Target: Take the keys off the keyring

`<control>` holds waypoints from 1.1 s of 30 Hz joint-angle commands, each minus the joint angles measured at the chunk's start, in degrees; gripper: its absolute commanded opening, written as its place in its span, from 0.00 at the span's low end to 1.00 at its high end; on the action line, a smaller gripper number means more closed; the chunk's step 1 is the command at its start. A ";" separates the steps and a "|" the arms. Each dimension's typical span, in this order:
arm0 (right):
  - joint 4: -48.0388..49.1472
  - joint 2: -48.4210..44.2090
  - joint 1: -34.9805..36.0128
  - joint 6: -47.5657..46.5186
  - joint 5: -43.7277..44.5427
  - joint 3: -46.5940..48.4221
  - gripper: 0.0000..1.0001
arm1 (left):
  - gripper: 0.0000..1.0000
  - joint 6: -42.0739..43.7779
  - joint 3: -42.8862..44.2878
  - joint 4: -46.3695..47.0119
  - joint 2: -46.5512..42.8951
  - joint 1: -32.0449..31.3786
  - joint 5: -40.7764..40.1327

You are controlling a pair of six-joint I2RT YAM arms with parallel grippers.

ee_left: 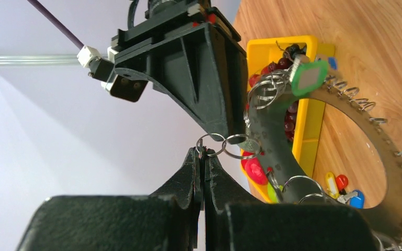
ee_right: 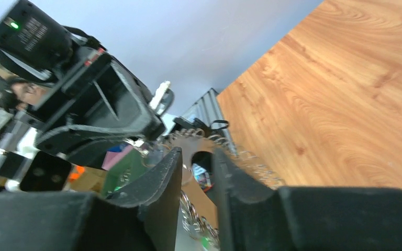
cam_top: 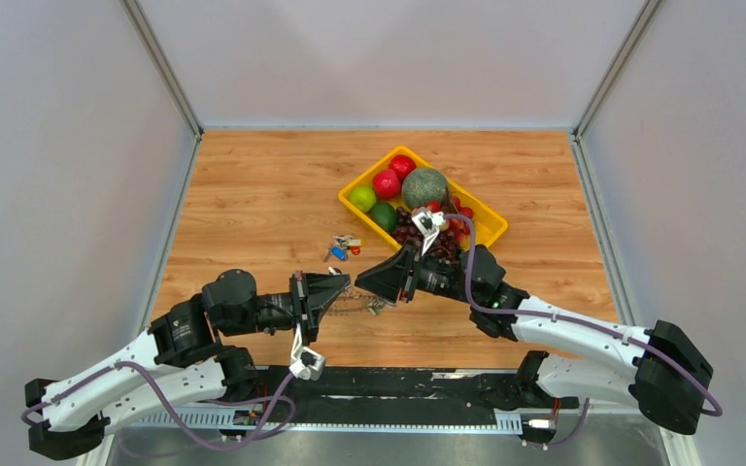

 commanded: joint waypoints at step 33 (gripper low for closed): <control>-9.63 -4.39 -0.62 -43.85 -7.44 3.76 0.36 | 0.00 0.73 1.96 3.42 -1.03 -0.21 4.03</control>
